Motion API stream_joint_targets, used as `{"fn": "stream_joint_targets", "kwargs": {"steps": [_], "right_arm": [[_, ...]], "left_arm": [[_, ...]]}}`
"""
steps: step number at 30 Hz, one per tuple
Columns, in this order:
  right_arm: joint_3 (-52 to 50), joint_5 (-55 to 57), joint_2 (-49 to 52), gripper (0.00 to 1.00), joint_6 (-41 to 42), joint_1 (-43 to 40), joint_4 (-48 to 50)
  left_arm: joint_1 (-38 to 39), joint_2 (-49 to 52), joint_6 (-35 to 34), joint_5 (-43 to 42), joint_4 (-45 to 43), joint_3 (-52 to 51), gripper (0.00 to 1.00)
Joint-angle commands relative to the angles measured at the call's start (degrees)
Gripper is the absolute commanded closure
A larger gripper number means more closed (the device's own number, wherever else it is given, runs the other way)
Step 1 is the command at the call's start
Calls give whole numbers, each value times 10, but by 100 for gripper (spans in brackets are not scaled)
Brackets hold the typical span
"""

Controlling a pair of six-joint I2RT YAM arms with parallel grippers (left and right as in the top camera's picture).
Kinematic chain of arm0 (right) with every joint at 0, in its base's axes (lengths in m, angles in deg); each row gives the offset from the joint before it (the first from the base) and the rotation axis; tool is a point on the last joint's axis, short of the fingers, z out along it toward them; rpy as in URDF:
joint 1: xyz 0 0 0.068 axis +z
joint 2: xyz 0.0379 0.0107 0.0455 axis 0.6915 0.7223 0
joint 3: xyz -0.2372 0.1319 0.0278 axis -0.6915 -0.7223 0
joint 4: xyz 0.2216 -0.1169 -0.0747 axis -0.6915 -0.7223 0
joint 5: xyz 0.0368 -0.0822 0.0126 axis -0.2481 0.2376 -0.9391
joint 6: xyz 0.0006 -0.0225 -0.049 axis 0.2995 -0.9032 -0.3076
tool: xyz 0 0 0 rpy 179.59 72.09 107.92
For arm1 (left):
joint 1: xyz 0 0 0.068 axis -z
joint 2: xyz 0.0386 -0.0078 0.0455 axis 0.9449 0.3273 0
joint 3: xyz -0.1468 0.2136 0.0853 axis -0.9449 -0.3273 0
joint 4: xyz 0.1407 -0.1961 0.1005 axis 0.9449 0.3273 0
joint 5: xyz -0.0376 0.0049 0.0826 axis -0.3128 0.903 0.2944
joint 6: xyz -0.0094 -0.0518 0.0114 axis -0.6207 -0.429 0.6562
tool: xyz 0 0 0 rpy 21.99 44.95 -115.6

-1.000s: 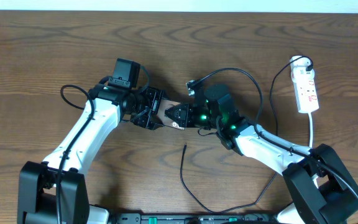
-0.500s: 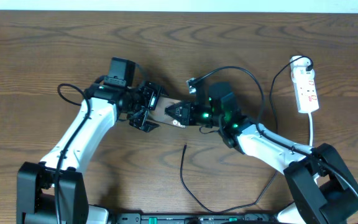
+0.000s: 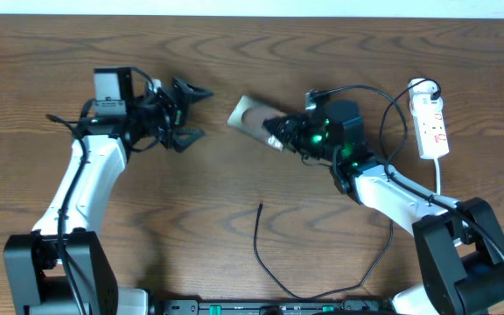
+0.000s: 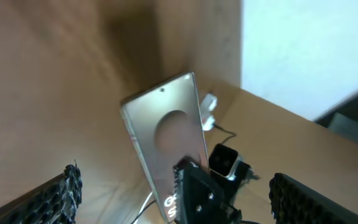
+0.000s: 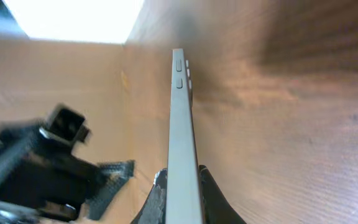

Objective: Plug charger to phone and switch on socket

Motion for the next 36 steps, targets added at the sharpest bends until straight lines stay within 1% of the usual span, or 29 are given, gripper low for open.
{"fn": "stream_joint_targets", "kwargs": {"steps": [1,4,7,11,14,17,20,27,36], "right_arm": [[9,52,-4,99,165,-1,47],[9,90,-4,99,256,3,88],[9,115,-4,99,304,12,120],[9,139,-4,98,334,30,162],[9,161,-4,99,347,47,187],[9,180,-4,99,349,67,200],[9,190,-4,98,355,86,199],[9,220,-4,98,355,129,201],[9,229,-4,98,355,163,201]], "left_arm": [[-6,-12,19,-26,-27,7,6],[-5,-12,9,-26,-72,-1,6],[-5,-12,-18,-15,-137,-22,6],[-5,-12,-35,8,-221,-55,6],[-3,-12,-50,11,-312,-91,6],[-3,-12,-86,11,-405,-129,6],[-2,-12,-118,10,-466,-152,6],[15,-12,-125,10,-517,-161,6],[25,-12,-140,26,-519,-161,6]]}}
